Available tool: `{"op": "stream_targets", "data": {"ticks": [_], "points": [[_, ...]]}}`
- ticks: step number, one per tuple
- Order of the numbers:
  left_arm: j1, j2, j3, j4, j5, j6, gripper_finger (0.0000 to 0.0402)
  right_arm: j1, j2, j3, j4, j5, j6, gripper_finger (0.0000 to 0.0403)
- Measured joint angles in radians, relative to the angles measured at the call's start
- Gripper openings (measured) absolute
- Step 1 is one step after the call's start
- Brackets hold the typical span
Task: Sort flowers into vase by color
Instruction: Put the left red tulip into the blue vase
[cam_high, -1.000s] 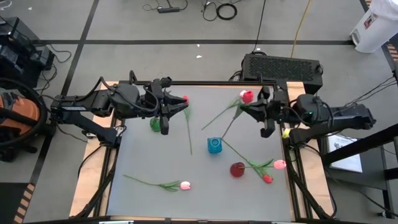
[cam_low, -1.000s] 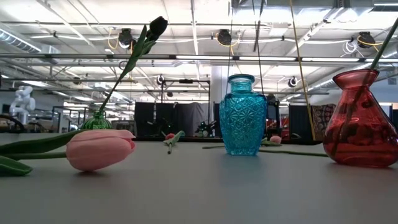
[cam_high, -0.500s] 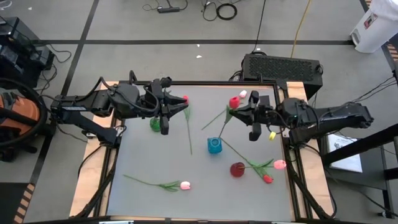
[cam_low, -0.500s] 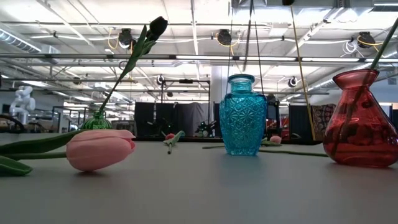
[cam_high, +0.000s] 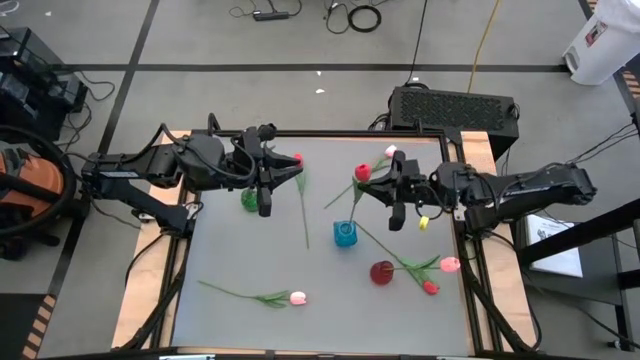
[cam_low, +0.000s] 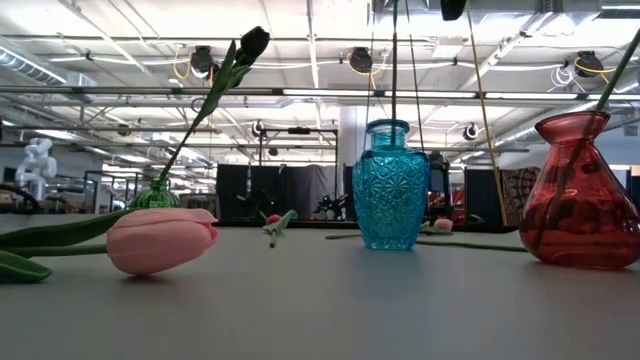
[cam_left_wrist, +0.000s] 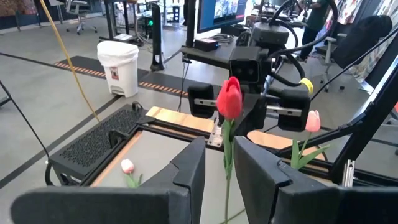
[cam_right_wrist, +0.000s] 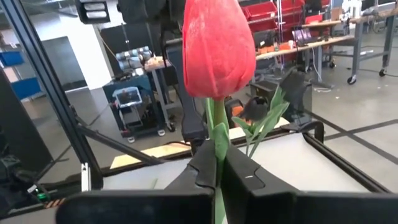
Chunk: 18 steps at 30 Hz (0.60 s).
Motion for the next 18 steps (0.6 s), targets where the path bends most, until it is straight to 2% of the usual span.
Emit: {"op": "stream_targets", "data": {"ticks": [11, 18], "points": [[0.0, 0.0, 0.0, -0.006, 0.0, 0.0, 0.0091, 0.0, 0.077, 0.0, -0.003, 0.0, -0.001, 0.0007], [0.0, 0.0, 0.0, -0.007, 0.0, 0.0, 0.0091, 0.0, 0.107, 0.0, -0.014, 0.001, -0.026, 0.006]]}}
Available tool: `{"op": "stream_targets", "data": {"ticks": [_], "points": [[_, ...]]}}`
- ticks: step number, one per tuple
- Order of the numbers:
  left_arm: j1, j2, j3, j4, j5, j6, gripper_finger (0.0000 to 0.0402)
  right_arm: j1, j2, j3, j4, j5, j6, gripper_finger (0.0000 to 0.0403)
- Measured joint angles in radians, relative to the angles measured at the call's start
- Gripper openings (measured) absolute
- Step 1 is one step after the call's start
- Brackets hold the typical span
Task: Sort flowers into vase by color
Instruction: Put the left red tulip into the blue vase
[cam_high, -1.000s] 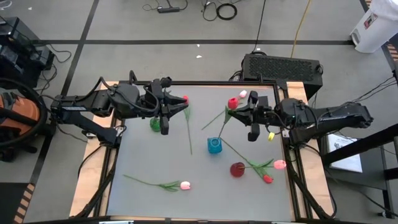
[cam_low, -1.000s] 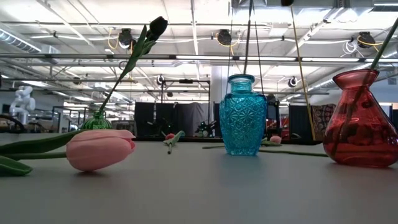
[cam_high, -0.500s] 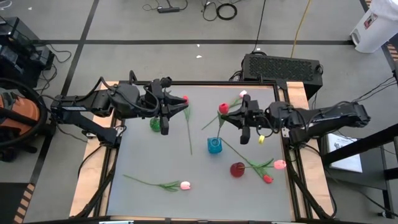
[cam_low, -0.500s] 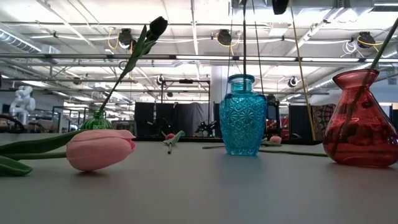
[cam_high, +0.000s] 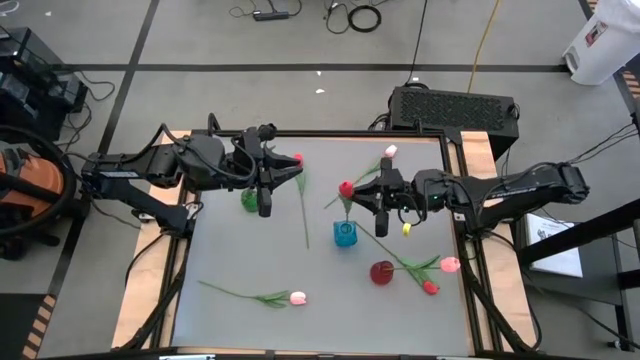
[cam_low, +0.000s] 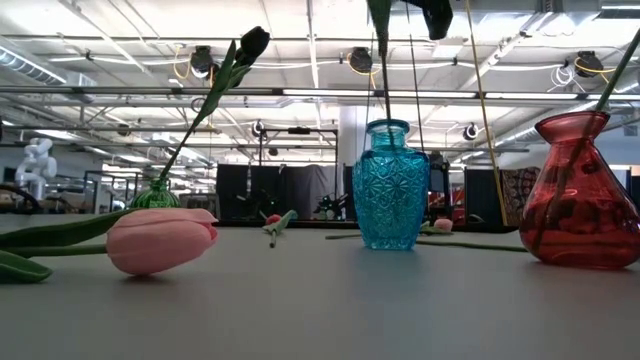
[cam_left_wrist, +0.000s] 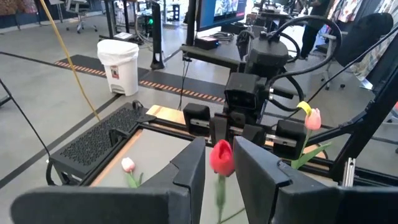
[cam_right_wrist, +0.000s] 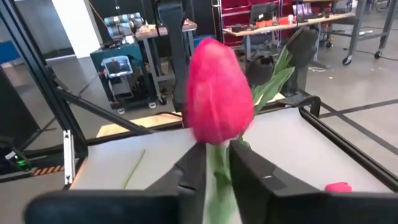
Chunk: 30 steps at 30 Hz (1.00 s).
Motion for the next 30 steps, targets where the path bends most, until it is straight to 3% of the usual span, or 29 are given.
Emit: {"op": "stream_targets", "data": {"ticks": [15, 21, 30], "points": [[0.0, 0.0, 0.0, -0.007, 0.038, -0.045, 0.0091, 0.0, -0.011, 0.0, -0.024, 0.001, 0.007, 0.0222], [-0.002, 0.0, 0.0, -0.007, 0.039, -0.054, 0.0091, 0.0, -0.053, 0.0, -0.057, 0.001, 0.032, 0.0251], [-0.002, 0.0, 0.0, -0.007, 0.038, -0.054, 0.0091, 0.001, -0.105, 0.0, -0.19, -0.001, 0.097, 0.026]]}}
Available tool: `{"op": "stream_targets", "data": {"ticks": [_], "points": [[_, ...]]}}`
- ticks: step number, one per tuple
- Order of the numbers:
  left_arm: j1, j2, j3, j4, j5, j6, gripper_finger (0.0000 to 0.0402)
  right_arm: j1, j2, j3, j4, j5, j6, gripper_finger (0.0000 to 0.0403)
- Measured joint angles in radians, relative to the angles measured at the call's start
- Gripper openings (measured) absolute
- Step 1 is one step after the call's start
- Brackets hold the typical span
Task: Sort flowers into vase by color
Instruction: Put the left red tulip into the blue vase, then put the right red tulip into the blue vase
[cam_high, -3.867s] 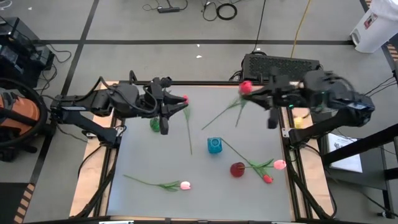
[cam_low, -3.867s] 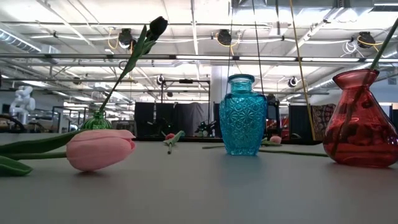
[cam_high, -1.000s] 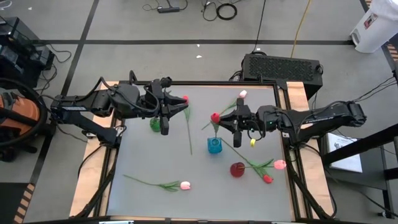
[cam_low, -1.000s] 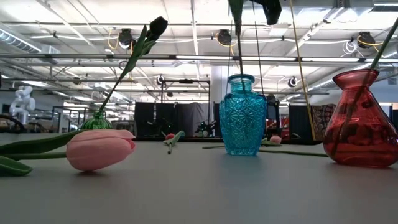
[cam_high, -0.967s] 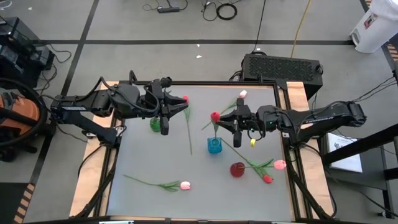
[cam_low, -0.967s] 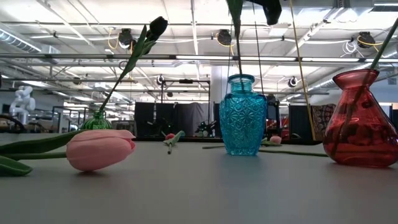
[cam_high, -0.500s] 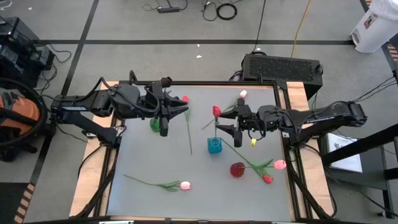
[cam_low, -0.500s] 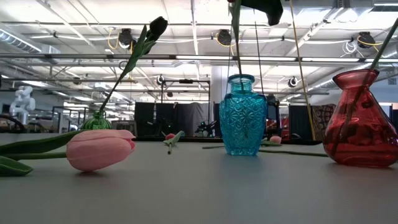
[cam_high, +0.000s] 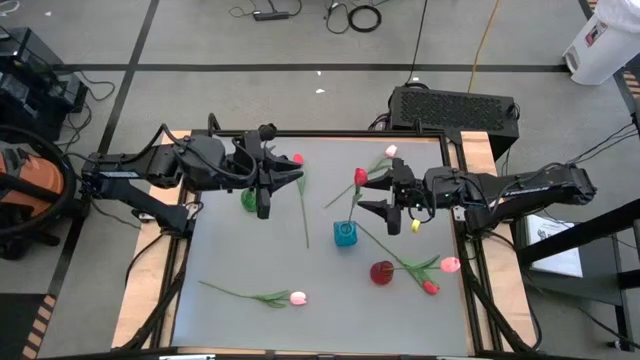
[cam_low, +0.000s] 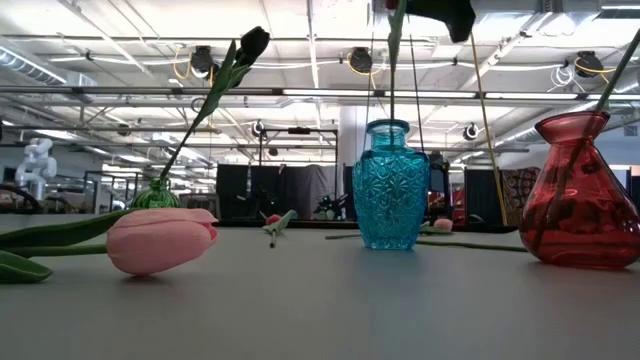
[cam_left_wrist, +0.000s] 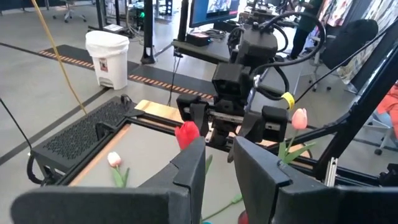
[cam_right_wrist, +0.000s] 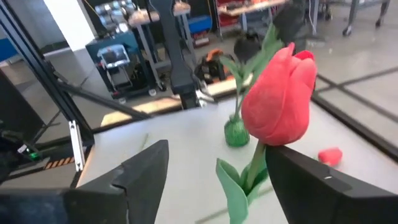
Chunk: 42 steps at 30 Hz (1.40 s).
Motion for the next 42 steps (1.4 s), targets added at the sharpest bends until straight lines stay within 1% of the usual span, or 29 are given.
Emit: {"op": "stream_targets", "data": {"ticks": [7, 12, 19, 26, 34, 38, 42], "points": [[0.0, 0.0, 0.0, 0.0, -0.001, 0.0, 0.0091, 0.0, 0.0, 0.0, -0.132, -0.003, 0.066, 0.0261], [0.0, 0.0, 0.0, 0.0, -0.006, 0.001, 0.0091, 0.0, 0.0, 0.0, -0.202, -0.005, 0.069, 0.0261], [0.0, 0.0, 0.0, 0.0, -0.007, 0.002, 0.0091, 0.001, 0.0, 0.0, -0.289, -0.079, 0.072, 0.0261], [0.0, 0.0, 0.0, -0.013, -0.007, 0.002, 0.0091, 0.001, -0.008, 0.0, -0.345, -0.108, 0.114, 0.026], [0.0, 0.0, 0.0, -0.034, -0.007, 0.001, 0.0091, 0.001, -0.103, 0.0, -0.468, -0.108, 0.182, 0.026], [0.0, 0.0, 0.0, -0.034, -0.007, 0.001, 0.0091, 0.001, -0.179, 0.0, -0.58, -0.108, 0.272, 0.026], [0.0, 0.0, 0.0, -0.034, -0.007, 0.001, 0.0091, 0.001, -0.253, 0.0, -0.729, -0.108, 0.384, 0.026]]}}
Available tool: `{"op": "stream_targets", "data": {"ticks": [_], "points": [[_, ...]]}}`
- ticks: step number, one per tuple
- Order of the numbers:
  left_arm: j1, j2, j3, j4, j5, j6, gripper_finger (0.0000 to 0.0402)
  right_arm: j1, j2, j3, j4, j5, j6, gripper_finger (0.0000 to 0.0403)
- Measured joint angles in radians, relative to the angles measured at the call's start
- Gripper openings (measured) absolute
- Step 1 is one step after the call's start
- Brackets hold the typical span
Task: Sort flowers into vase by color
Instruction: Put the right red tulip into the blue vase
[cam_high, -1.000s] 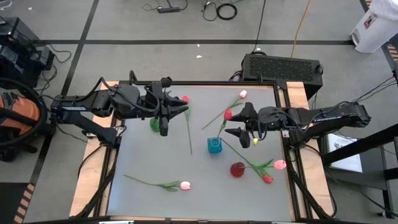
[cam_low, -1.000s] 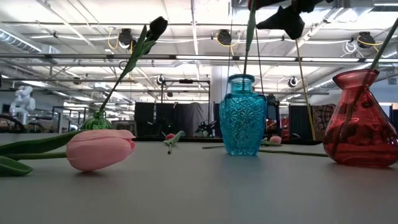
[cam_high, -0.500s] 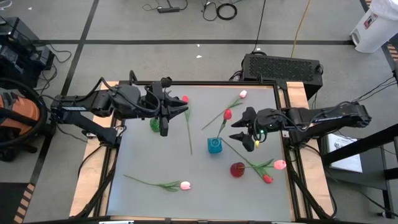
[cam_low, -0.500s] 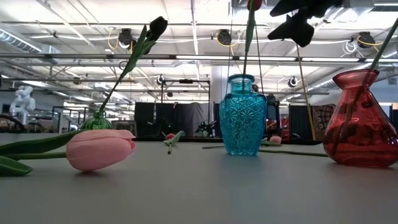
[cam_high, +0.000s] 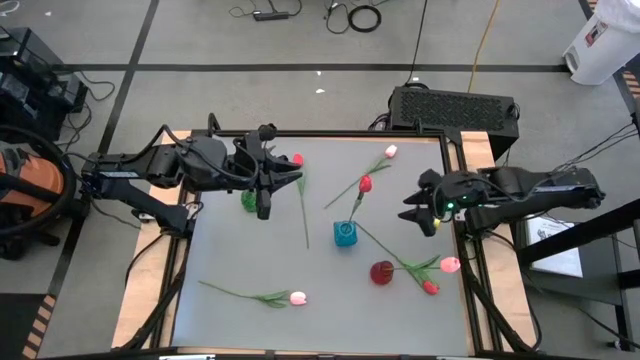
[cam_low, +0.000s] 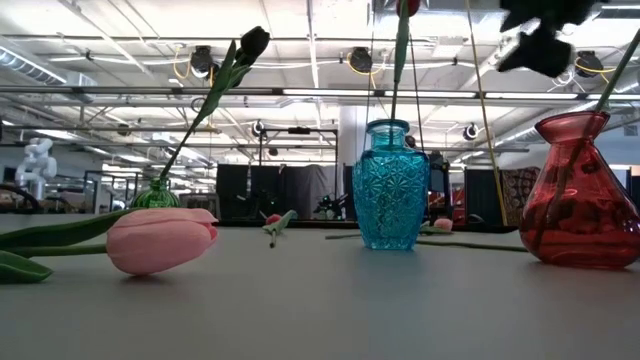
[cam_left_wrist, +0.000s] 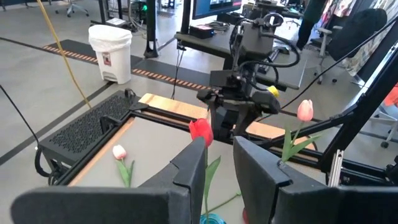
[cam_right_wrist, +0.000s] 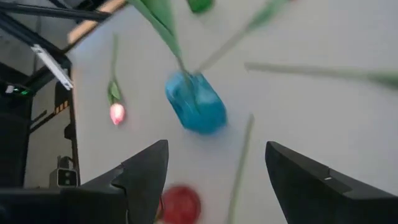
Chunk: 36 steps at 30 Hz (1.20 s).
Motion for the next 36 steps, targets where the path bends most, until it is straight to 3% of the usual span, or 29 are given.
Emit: {"op": "stream_targets", "data": {"ticks": [10, 18, 27, 36], "points": [[0.0, 0.0, 0.0, -0.002, 0.0, 0.0, 0.0091, 0.0, -0.05, 0.0, -0.352, -0.15, 0.208, 0.026], [0.0, 0.0, 0.0, -0.003, 0.0, 0.0, 0.0091, 0.0, -0.044, 0.0, -0.46, -0.182, 0.234, 0.026], [0.0, 0.0, 0.0, -0.034, 0.0, 0.0, 0.0091, 0.0, -0.018, -0.045, -0.431, -0.175, 0.268, 0.026], [0.0, 0.0, 0.0, -0.052, 0.0, 0.0, 0.0091, 0.0, -0.006, -0.258, -0.156, -0.182, 0.42, 0.026]]}}
